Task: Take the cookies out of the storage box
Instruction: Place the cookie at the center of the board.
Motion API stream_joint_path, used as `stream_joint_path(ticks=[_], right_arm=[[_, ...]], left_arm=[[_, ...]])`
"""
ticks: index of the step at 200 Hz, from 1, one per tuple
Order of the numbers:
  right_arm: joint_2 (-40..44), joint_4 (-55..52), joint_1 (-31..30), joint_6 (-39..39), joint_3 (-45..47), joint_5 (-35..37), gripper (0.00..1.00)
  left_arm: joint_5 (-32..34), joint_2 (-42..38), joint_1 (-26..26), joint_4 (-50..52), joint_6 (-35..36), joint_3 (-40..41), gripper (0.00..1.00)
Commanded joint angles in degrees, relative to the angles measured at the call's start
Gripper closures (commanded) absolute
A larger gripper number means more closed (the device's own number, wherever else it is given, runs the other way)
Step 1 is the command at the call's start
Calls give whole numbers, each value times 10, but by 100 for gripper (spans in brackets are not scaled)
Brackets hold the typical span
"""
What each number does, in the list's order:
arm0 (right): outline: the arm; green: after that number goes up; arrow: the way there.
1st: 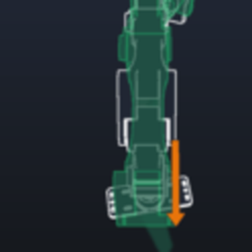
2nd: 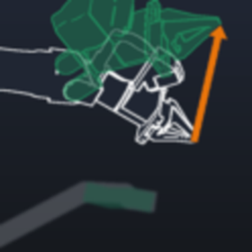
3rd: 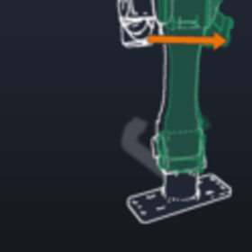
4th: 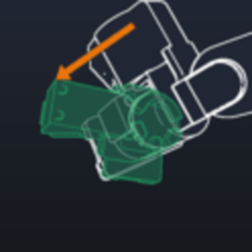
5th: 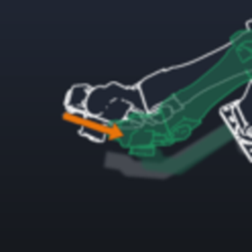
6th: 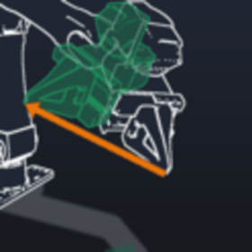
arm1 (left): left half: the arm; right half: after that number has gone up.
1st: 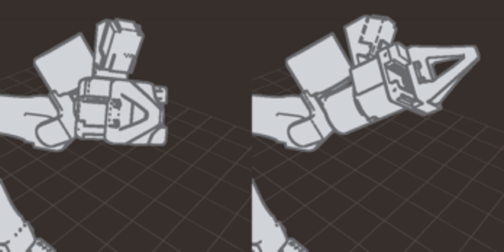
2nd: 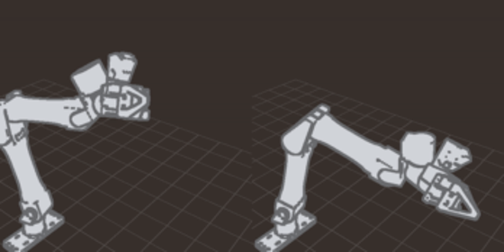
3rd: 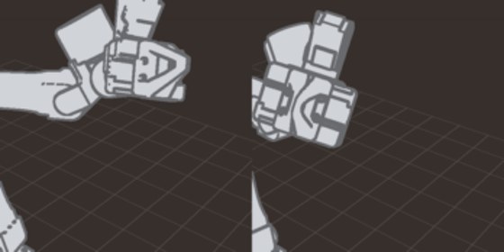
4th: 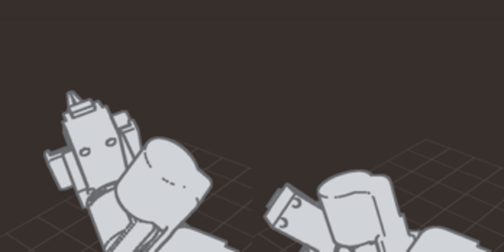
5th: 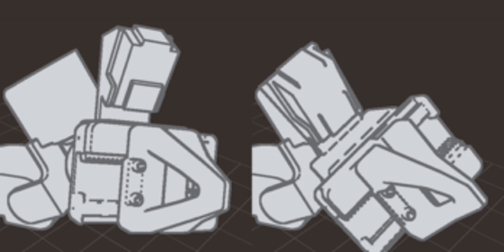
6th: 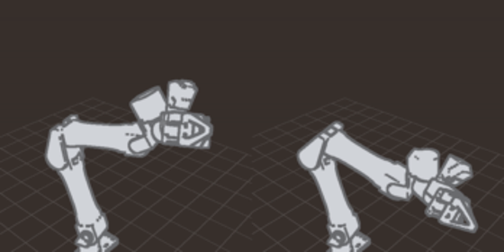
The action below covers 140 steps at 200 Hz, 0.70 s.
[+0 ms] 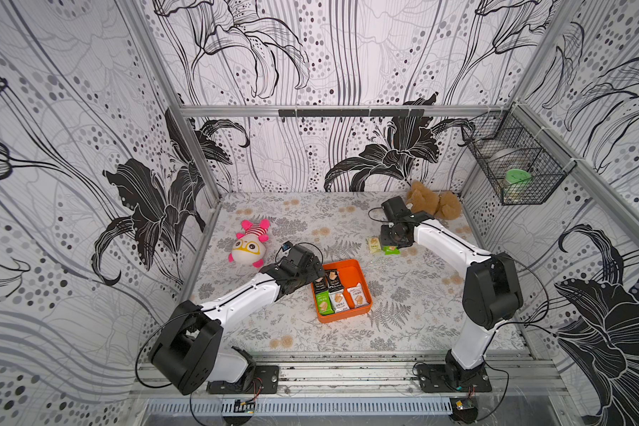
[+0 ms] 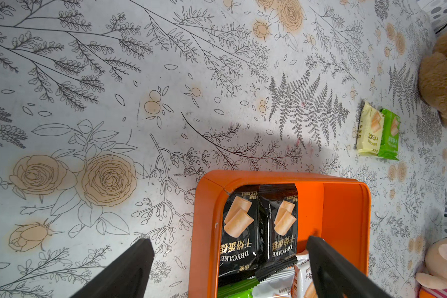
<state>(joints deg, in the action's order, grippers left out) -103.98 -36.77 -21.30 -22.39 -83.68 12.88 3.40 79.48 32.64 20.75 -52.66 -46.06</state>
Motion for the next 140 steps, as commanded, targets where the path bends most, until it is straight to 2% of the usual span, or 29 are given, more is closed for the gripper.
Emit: stream_joint_path(ticks=[1,66,140], right_arm=[[-34,37,32,41,5,-6,54],[-153,51,104,65,-63,-27,54],[-230,21,115,86,-149,-54,53]], left_arm=[[15,1,1,19,5,-23,3],[23,-12,1,38,-7,-20,3],[29,-16,1,36,-24,-9,3]])
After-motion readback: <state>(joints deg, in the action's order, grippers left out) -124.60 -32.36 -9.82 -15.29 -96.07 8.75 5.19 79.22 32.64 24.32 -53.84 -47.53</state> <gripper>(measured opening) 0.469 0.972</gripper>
